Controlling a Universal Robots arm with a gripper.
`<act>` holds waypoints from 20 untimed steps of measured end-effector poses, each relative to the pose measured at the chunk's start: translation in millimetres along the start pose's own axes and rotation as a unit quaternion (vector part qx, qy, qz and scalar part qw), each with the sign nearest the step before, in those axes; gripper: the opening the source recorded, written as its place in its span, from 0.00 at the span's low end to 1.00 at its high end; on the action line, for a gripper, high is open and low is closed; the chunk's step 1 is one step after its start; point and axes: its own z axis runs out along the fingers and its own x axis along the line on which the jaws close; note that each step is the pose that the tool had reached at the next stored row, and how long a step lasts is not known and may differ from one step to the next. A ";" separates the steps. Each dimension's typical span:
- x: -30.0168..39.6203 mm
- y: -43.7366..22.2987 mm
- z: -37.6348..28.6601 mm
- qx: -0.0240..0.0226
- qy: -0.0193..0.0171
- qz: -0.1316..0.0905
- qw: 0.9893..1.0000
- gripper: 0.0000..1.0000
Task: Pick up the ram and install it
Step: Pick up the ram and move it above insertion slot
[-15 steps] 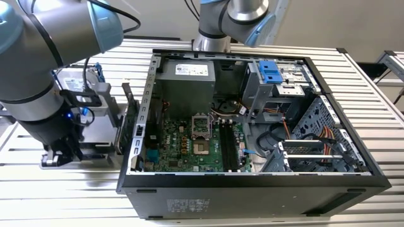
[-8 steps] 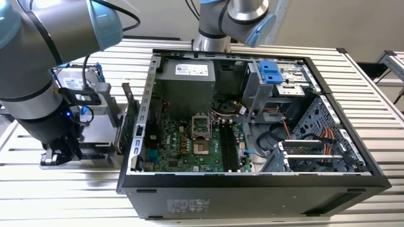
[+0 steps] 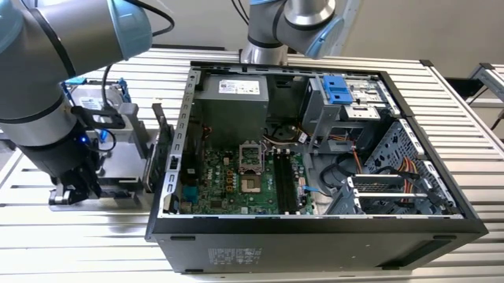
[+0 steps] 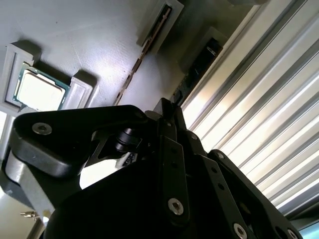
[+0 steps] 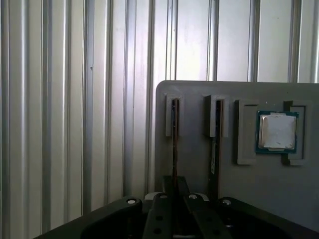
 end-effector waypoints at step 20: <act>0.0 0.3 -10.5 0.000 0.000 0.000 1.000 0.00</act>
